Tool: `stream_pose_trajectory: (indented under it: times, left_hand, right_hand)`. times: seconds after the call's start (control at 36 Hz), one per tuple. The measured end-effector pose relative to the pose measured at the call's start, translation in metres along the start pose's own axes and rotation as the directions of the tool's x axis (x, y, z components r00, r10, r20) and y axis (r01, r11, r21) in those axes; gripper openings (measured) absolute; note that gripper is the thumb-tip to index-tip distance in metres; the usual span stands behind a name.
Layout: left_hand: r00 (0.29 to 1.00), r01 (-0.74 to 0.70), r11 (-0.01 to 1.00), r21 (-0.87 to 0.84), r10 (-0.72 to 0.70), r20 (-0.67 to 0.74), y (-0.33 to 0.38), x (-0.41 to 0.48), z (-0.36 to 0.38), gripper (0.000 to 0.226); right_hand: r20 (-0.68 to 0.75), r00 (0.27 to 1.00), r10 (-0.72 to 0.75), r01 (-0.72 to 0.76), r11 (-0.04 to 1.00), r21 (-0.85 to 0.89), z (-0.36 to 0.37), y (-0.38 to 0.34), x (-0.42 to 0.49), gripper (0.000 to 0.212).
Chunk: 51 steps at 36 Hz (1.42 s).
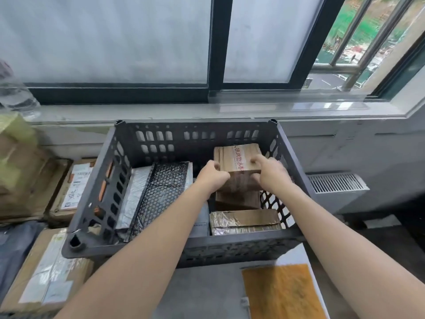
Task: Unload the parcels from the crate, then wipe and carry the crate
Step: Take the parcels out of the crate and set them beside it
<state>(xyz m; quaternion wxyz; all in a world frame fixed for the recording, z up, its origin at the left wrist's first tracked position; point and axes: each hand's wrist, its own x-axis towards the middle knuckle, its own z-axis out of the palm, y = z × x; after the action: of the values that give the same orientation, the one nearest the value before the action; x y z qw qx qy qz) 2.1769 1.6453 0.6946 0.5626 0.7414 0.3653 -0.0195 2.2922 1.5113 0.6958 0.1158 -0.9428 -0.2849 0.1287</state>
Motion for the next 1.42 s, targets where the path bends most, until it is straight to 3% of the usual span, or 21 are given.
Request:
stream_pose_trajectory:
  times: [0.08,0.22,0.39,0.5,0.64,0.78,0.94,1.11,1.42]
  left_hand:
    - [0.988,-0.122,0.992,-0.044,0.117,-0.098,0.000,-0.001,-0.014,0.057]
    - [0.926,-0.346,0.937,0.046,0.349,-0.141,-0.008,-0.014,-0.041,0.087]
    - [0.856,-0.498,0.817,0.292,0.517,0.015,-0.016,-0.030,-0.072,0.122]
    - [0.847,-0.506,0.807,0.306,0.531,0.000,-0.019,-0.032,-0.090,0.110]
    - [0.920,-0.381,0.924,0.027,0.382,-0.089,-0.024,-0.038,-0.108,0.094]
    - [0.937,-0.339,0.937,-0.080,0.328,-0.123,-0.031,-0.047,-0.114,0.066]
    - [0.958,-0.261,0.952,-0.158,0.235,-0.165,-0.028,-0.055,-0.119,0.053]
    - [0.964,-0.228,0.958,-0.173,0.198,-0.177,-0.027,-0.060,-0.124,0.046]
    - [0.942,-0.233,0.931,-0.282,0.144,-0.303,-0.031,-0.079,-0.144,0.058]
  right_hand:
    - [-0.084,0.996,-0.032,0.050,0.972,0.228,-0.014,-0.009,0.000,0.036]
    - [-0.211,0.976,-0.047,0.144,0.870,0.471,-0.038,-0.031,-0.002,0.022]
    - [-0.199,0.980,0.018,0.093,0.841,0.534,-0.050,-0.058,-0.001,0.020]
    - [-0.122,0.989,0.078,0.019,0.764,0.645,-0.056,-0.070,-0.002,0.031]
    - [0.021,1.000,-0.018,-0.005,0.635,0.772,-0.055,-0.079,-0.012,0.038]
    - [0.050,0.994,-0.096,0.022,0.629,0.777,-0.049,-0.089,-0.024,0.046]
    - [0.052,0.986,-0.159,0.067,0.659,0.749,-0.048,-0.099,-0.032,0.036]
    - [0.089,0.975,-0.206,0.075,0.673,0.735,-0.041,-0.105,-0.033,0.038]
    - [0.038,0.988,-0.151,0.083,0.716,0.694,-0.031,-0.136,-0.037,0.052]
